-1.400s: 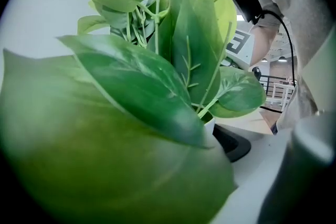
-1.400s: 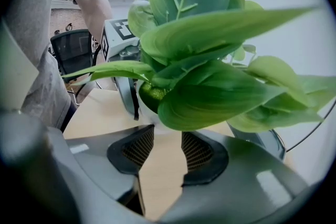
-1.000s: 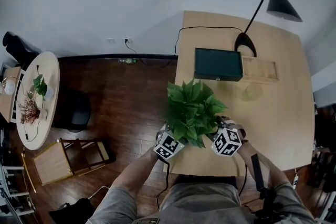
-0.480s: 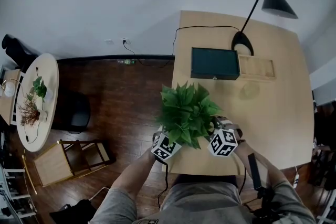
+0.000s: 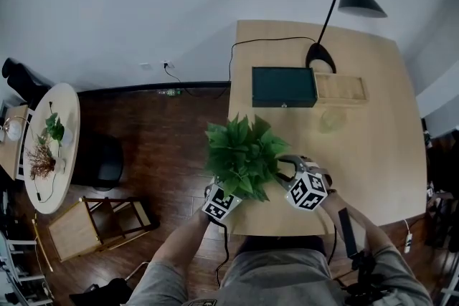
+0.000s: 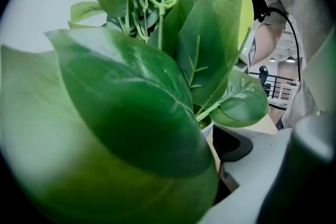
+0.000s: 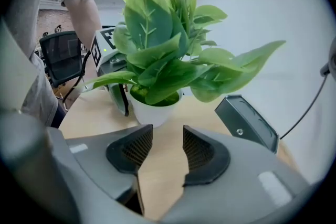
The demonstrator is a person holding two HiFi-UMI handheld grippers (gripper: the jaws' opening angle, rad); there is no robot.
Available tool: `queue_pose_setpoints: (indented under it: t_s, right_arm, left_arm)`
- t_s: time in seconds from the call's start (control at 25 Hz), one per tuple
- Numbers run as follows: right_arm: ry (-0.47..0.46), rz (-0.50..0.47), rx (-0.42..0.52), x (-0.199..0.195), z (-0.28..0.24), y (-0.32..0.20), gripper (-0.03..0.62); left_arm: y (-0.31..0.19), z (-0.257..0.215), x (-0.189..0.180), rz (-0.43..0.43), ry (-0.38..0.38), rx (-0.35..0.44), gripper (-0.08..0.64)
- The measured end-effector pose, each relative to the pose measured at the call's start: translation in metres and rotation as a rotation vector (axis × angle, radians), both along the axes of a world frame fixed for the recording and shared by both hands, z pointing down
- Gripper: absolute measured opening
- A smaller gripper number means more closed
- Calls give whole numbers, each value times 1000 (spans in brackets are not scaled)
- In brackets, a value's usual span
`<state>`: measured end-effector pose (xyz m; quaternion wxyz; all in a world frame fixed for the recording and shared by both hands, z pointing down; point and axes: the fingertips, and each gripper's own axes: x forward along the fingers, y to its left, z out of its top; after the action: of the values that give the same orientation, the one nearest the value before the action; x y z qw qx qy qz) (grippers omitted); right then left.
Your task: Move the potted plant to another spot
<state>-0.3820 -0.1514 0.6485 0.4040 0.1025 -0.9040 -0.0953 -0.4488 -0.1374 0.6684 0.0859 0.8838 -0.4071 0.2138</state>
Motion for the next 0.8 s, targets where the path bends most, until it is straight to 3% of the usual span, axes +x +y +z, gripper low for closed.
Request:
queue_pose_setpoints:
  t_s: [0.4,0.6,0.8]
  right_arm:
    - [-3,39,6,24,-7,9,190]
    - [-19,52,15,38,-18,16,190]
    - [-62,66,36,63,-37,26,187]
  left_arm:
    - [13,7,-15,-74,-25,-3,523]
    - [31,6,-25,-161,-13,-26,500]
    - [60,-3,-26,-301,28,-19,434]
